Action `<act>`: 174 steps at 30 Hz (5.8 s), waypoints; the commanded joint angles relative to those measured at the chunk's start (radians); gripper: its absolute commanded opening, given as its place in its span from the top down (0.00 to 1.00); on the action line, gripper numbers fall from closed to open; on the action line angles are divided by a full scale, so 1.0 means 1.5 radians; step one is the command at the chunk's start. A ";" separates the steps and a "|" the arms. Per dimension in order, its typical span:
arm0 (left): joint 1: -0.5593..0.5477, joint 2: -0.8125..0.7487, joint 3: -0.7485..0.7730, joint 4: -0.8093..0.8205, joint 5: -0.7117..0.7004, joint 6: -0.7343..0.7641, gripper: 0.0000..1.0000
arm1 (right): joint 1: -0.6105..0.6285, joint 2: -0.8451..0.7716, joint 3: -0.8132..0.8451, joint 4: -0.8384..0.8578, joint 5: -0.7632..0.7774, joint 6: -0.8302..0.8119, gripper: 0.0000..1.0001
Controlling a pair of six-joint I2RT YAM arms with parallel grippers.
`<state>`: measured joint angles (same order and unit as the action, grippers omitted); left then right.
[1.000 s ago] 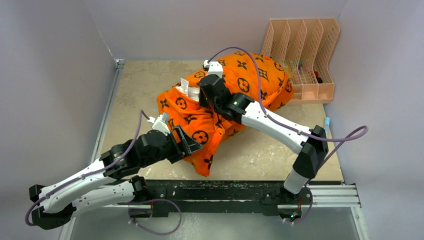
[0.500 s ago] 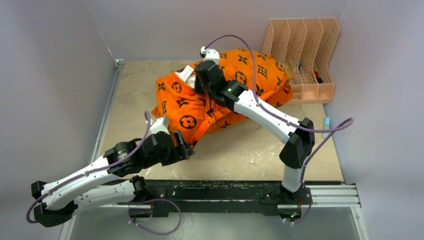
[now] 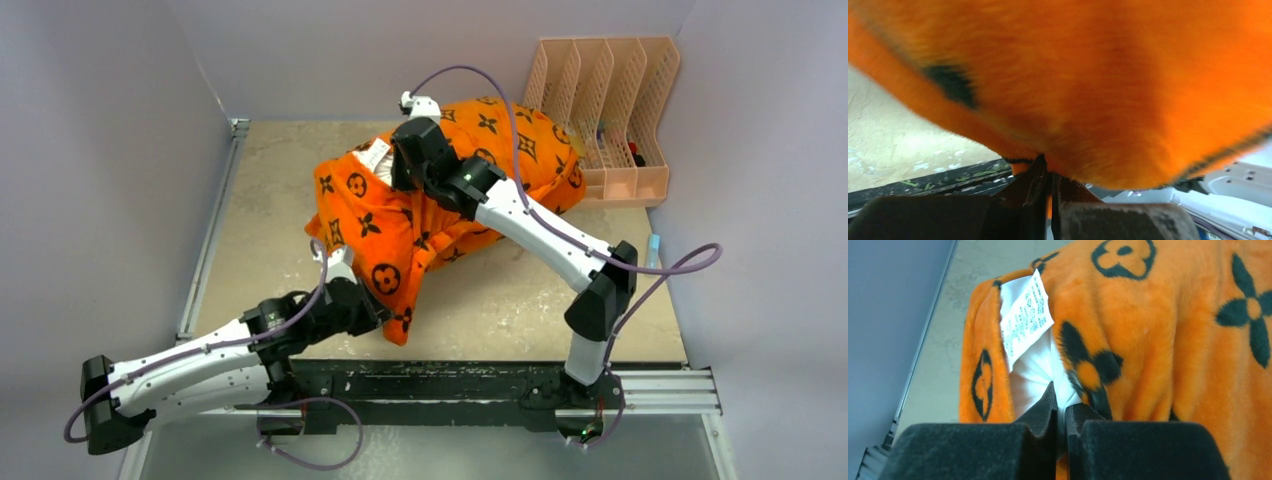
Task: Remove the pillowcase from the pillow
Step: Remove the pillow from the pillowcase.
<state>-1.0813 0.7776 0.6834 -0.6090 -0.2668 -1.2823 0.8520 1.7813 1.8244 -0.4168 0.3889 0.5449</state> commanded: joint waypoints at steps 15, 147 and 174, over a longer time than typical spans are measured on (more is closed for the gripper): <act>-0.018 0.016 -0.188 -0.030 0.052 -0.136 1.00 | -0.037 -0.010 0.377 0.094 0.170 -0.185 1.00; 0.657 0.148 0.136 0.039 0.392 0.160 0.34 | 0.170 -0.127 -0.426 0.207 -0.366 -0.141 0.91; 0.535 0.290 0.241 -0.126 0.314 0.349 0.55 | 0.173 -0.136 -0.401 0.189 -0.320 -0.130 0.86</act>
<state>-0.2100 1.1763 0.9970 -0.7238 0.2630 -0.8150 1.0798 1.5955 1.2041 -0.0933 -0.0631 0.3290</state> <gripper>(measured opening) 0.546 0.129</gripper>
